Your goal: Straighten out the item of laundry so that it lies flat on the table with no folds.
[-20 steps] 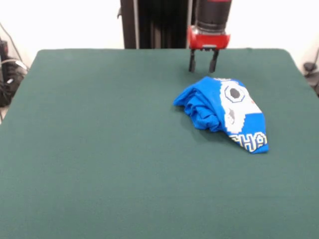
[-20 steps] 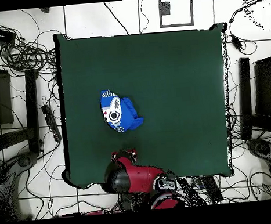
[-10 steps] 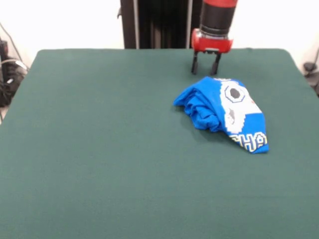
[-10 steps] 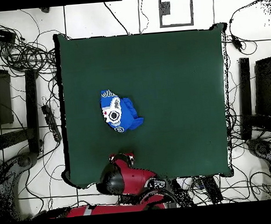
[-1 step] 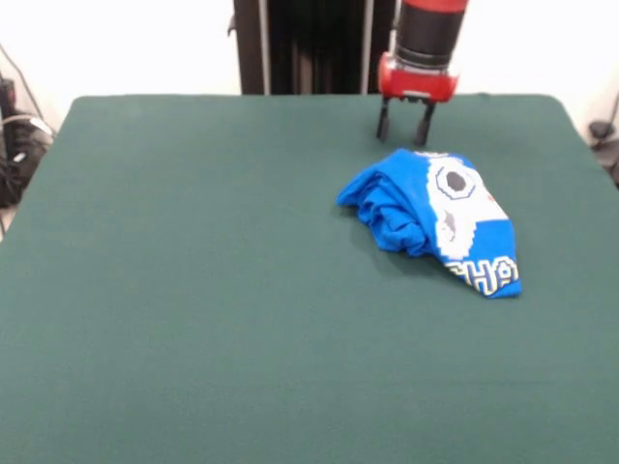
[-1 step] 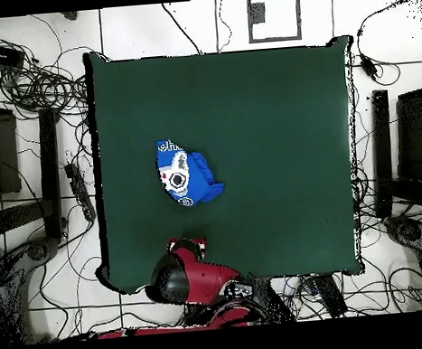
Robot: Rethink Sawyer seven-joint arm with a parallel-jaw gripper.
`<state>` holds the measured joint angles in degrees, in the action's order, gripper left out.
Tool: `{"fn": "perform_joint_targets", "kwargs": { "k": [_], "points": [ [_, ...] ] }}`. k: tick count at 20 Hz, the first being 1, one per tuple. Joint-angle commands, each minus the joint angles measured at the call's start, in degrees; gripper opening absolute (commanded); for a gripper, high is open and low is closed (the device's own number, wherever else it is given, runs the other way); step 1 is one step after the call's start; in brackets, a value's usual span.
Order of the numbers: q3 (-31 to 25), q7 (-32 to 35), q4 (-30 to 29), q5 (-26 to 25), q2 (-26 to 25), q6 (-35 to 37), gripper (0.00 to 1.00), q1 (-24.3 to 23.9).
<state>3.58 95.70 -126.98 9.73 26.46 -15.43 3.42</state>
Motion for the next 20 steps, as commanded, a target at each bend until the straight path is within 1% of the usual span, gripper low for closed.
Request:
{"fn": "perform_joint_targets", "kwargs": {
  "k": [1,3,4,5,7,9,12,15,17,18,20],
  "points": [
    [-6.3,14.3,2.5,6.5,5.9,10.0,1.0,3.4],
    [-4.5,13.6,2.8,6.9,8.1,11.4,1.0,4.5],
    [-4.0,13.7,3.0,7.7,9.2,11.7,1.0,6.4],
    [-4.3,13.5,3.5,7.3,9.4,11.1,1.0,6.0],
    [-7.1,14.4,3.4,5.4,8.3,7.5,1.0,3.6],
    [-7.8,14.9,3.6,5.1,8.8,6.8,1.0,3.1],
    [-6.3,13.9,4.7,6.7,11.2,10.2,1.0,3.7],
    [-6.1,14.3,4.0,6.6,13.0,10.1,1.0,2.8],
    [-4.7,13.6,4.8,7.2,13.6,10.4,1.0,3.7],
    [-3.7,12.1,6.5,7.3,14.4,12.9,1.0,2.8],
    [-4.6,12.2,6.5,6.7,12.2,10.8,1.0,2.2]
  ]
}}
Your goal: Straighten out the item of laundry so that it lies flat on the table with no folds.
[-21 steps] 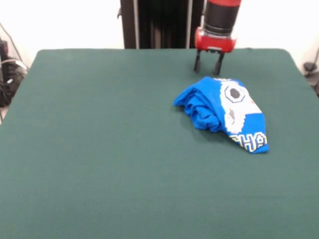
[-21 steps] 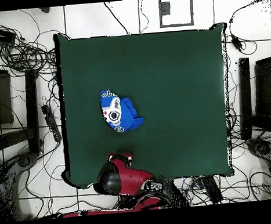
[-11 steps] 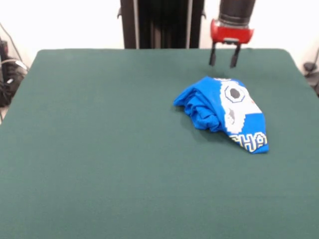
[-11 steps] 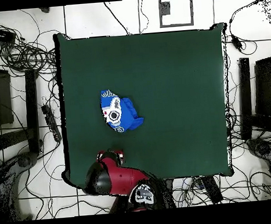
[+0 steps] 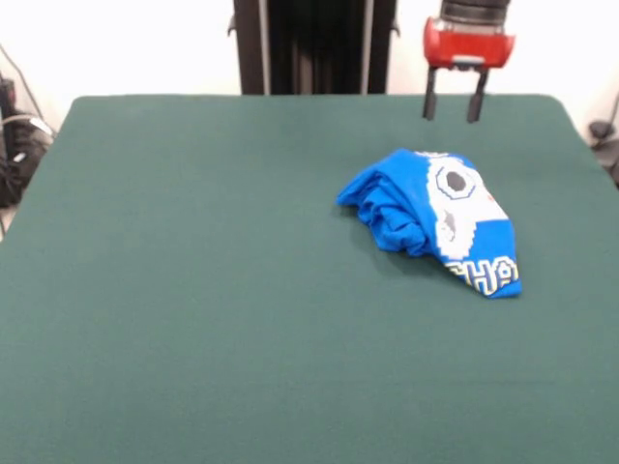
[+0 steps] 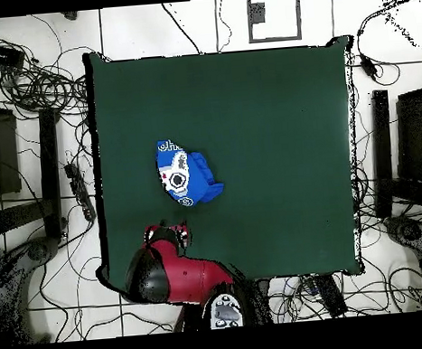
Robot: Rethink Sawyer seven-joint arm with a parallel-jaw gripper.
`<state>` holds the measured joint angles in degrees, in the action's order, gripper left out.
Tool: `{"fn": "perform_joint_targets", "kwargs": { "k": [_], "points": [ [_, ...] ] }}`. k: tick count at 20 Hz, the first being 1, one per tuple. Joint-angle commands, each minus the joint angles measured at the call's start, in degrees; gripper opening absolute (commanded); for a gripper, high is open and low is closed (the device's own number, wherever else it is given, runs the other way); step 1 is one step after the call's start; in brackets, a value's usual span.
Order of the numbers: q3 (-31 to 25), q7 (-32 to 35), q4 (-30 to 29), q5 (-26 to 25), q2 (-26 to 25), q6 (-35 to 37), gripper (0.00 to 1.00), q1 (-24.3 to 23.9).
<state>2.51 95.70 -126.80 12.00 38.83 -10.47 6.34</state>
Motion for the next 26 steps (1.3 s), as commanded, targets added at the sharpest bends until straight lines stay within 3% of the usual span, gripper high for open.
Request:
{"fn": "perform_joint_targets", "kwargs": {
  "k": [1,13,19,26],
  "points": [
    [-3.9,12.3,6.6,4.3,-1.1,5.3,1.0,-1.0],
    [-4.7,12.1,9.1,1.4,-7.0,-0.4,1.0,-3.4],
    [-2.0,8.5,12.0,1.5,-9.3,4.1,1.0,-2.2],
    [3.5,5.9,14.9,1.9,-7.7,10.3,1.0,1.5]
  ]
}}
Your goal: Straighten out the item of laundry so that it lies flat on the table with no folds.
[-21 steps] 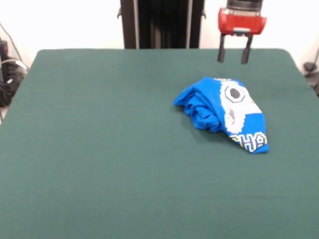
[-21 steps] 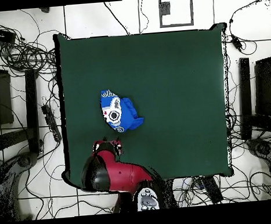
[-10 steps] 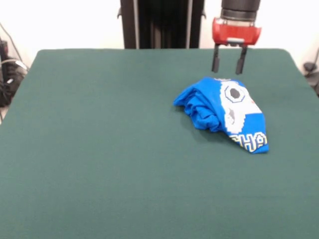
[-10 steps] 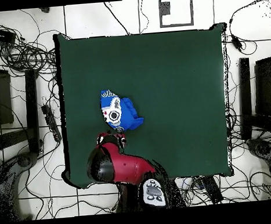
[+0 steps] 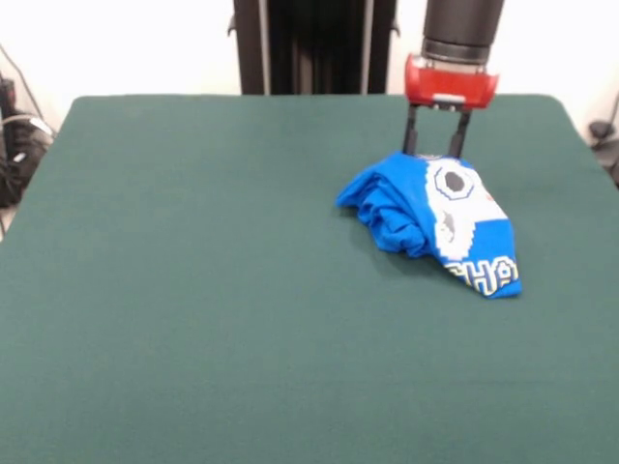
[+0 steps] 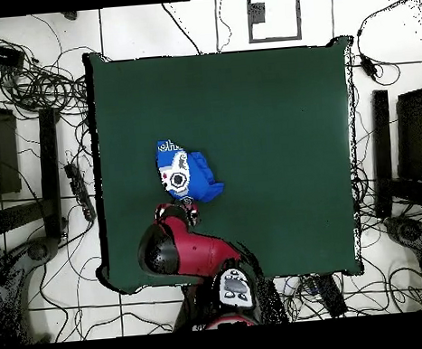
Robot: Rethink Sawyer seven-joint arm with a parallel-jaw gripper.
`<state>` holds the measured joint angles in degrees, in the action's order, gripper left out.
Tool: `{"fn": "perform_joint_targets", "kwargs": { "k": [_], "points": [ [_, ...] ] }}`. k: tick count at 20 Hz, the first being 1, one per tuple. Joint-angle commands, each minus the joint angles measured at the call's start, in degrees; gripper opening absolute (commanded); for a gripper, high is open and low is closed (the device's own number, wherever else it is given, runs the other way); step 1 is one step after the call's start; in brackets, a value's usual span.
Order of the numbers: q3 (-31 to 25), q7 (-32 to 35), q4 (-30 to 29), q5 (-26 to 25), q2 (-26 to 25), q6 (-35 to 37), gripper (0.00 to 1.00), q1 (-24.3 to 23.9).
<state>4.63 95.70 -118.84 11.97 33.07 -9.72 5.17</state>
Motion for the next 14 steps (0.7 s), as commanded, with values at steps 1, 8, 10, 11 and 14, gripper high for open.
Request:
{"fn": "perform_joint_targets", "kwargs": {
  "k": [1,8,10,11,14],
  "points": [
    [1.5,6.2,6.8,1.9,-1.3,9.9,1.0,2.6],
    [5.9,5.2,7.9,0.0,5.5,18.5,1.0,3.3],
    [6.0,4.4,8.2,-1.2,6.1,20.6,1.0,2.5],
    [6.4,4.2,8.4,-1.8,6.7,21.6,1.0,2.4],
    [10.5,3.7,11.0,-3.4,9.5,28.7,1.0,4.8]
  ]
}}
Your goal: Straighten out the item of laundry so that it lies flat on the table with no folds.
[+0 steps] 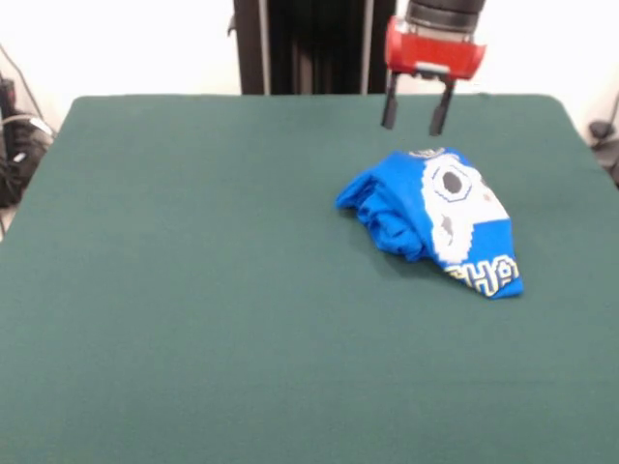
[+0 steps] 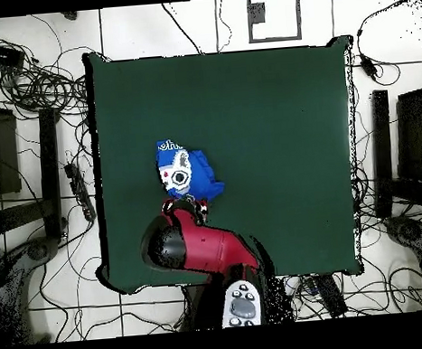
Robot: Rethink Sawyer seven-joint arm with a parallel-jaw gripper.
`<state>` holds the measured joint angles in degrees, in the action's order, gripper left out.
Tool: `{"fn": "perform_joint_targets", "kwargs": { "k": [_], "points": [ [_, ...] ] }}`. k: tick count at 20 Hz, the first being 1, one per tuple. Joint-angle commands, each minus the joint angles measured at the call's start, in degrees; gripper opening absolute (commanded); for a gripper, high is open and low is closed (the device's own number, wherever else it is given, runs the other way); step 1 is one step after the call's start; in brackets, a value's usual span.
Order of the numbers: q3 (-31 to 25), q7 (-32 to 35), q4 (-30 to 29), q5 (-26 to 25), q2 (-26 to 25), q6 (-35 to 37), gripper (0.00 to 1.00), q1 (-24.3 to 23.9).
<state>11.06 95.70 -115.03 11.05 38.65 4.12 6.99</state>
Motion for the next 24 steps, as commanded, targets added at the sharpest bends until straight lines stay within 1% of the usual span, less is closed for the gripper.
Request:
{"fn": "perform_joint_targets", "kwargs": {
  "k": [1,3,5,7,11,19,21,24],
  "points": [
    [5.2,3.8,8.0,-3.1,4.6,17.1,1.0,3.7],
    [6.4,4.1,9.8,-4.3,5.6,20.8,1.0,4.6],
    [6.5,4.2,10.3,-5.2,6.0,21.1,1.0,4.6],
    [5.4,5.4,9.8,-5.5,5.7,19.5,1.0,4.1],
    [3.4,7.2,8.4,-6.0,3.8,13.2,1.0,3.0],
    [0.6,10.9,5.9,-4.5,0.7,3.7,1.0,1.8],
    [0.0,10.7,6.0,-4.9,-0.6,1.4,1.0,0.9],
    [-2.5,9.9,5.0,-5.6,-2.7,-1.6,1.0,-2.4]
  ]
}}
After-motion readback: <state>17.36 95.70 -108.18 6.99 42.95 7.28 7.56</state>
